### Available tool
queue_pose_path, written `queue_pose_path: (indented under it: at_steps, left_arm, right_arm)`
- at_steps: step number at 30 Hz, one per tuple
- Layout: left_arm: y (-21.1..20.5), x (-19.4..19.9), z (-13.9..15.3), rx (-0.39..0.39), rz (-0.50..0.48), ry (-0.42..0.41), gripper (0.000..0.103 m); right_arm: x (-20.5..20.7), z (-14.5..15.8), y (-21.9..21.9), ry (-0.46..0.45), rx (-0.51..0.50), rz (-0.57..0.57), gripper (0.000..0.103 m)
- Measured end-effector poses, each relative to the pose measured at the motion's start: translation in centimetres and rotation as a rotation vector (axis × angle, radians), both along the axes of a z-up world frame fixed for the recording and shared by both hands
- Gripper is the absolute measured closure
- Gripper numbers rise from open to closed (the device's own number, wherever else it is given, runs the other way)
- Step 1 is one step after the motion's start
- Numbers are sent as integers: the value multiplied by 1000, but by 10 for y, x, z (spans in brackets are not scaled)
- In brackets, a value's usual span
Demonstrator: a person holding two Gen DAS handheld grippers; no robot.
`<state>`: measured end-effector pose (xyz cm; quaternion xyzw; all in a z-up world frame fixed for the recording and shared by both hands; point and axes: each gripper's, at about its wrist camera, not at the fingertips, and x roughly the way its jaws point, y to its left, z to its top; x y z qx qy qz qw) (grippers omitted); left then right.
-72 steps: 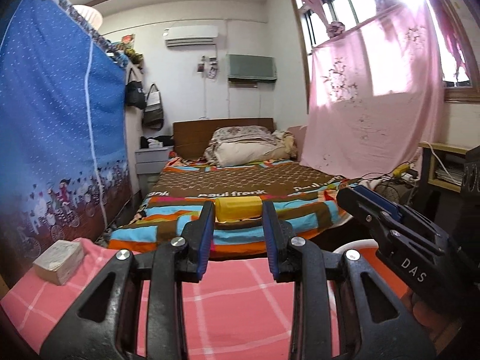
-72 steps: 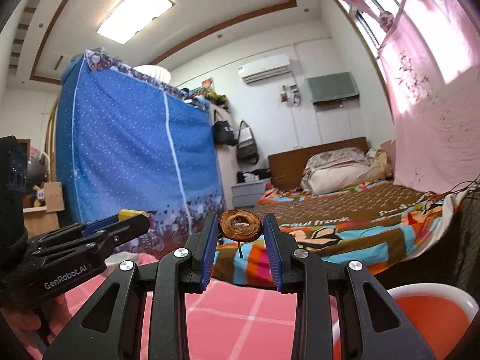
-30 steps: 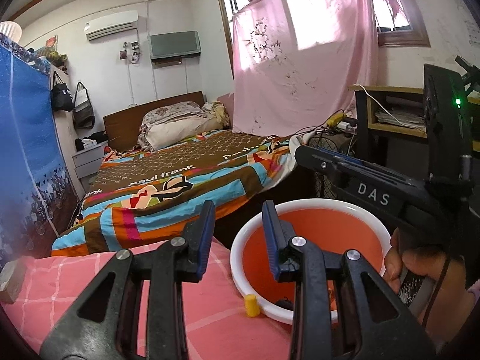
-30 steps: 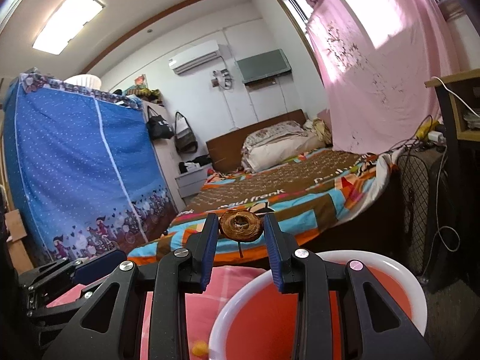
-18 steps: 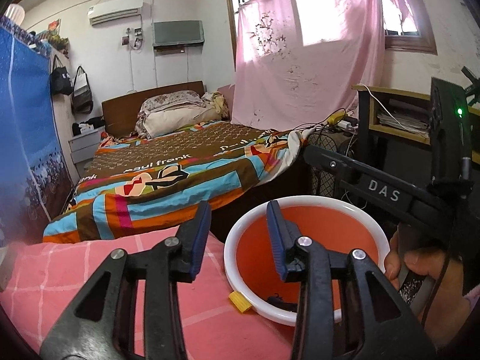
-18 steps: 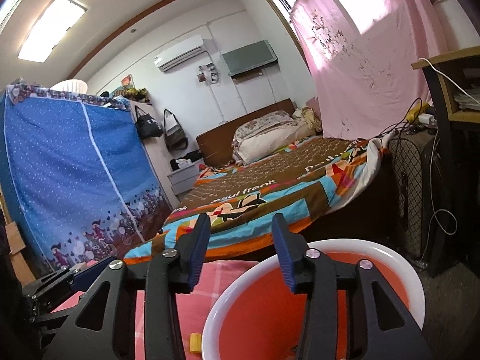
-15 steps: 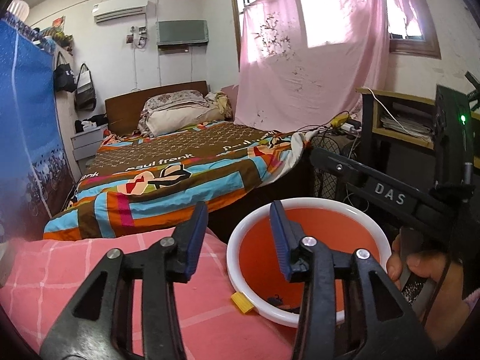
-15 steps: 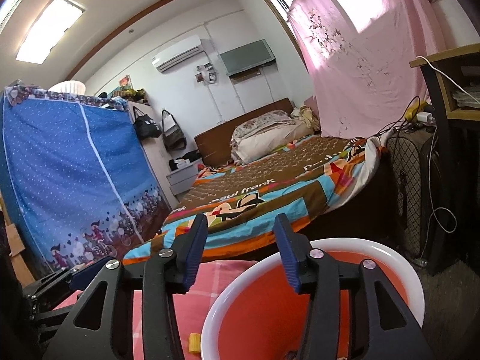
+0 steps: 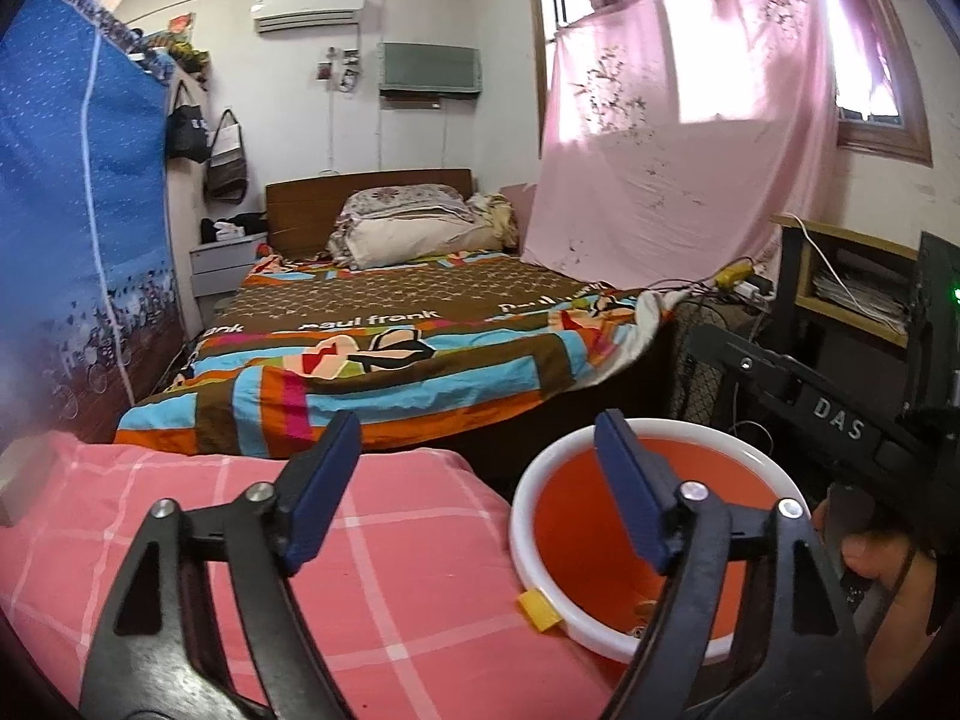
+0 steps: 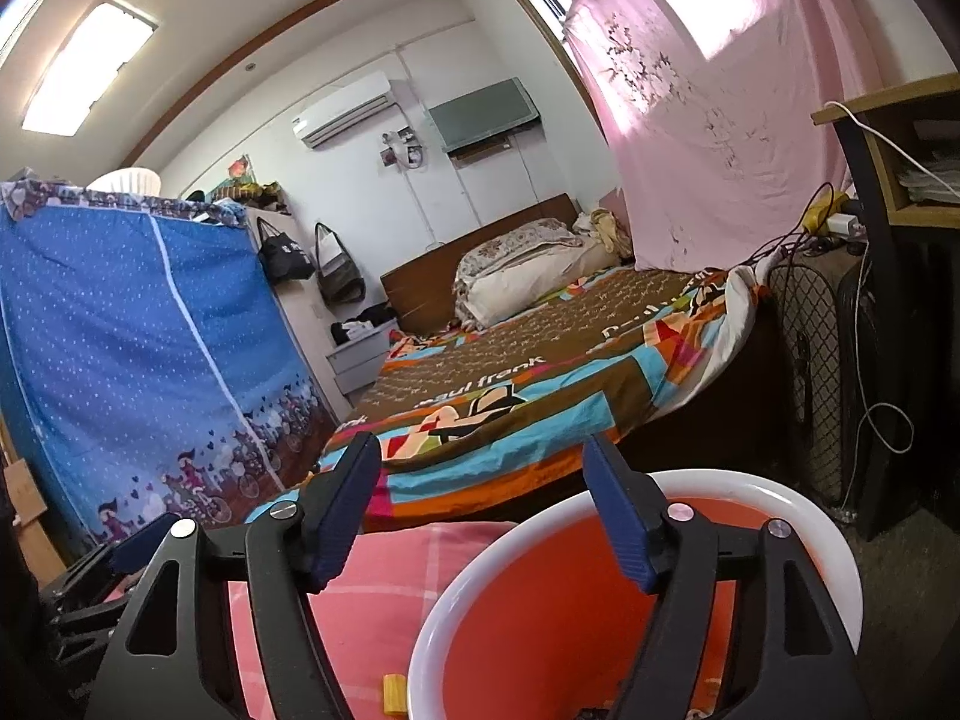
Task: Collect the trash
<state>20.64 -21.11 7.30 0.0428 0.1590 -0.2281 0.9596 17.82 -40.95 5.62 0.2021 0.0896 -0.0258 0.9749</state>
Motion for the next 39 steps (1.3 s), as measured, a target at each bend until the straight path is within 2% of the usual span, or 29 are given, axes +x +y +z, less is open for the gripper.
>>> queue_pose_path:
  at_steps: [4, 8, 12, 14, 20, 24, 29, 34, 39]
  left_arm:
    - [8, 4, -3, -3, 18, 15, 12]
    - [17, 7, -10, -3, 37, 42, 10]
    - [28, 8, -15, -35, 73, 64, 4]
    - [35, 7, -16, -53, 101, 63, 0]
    - [57, 3, -15, -86, 172, 41, 0]
    - [71, 0, -13, -115, 212, 19, 0]
    - [84, -3, -12, -149, 238, 16, 0]
    - [97, -9, -10, -150, 264, -1, 0]
    - [113, -20, -11, -173, 299, -16, 0]
  right_arm:
    - [1, -1, 1, 7, -20, -13, 20]
    - [2, -1, 0, 15, -31, -28, 15]
    - [1, 0, 2, 10, -57, -44, 0]
    - [0, -1, 5, -3, -62, -40, 0]
    - [4, -2, 20, -7, -82, -4, 0]
    - [1, -1, 32, -41, -105, 4, 0]
    - [-8, 2, 51, -85, -187, 3, 0]
    - [-6, 2, 65, -111, -189, 70, 0]
    - [-9, 4, 87, -130, -243, 90, 0]
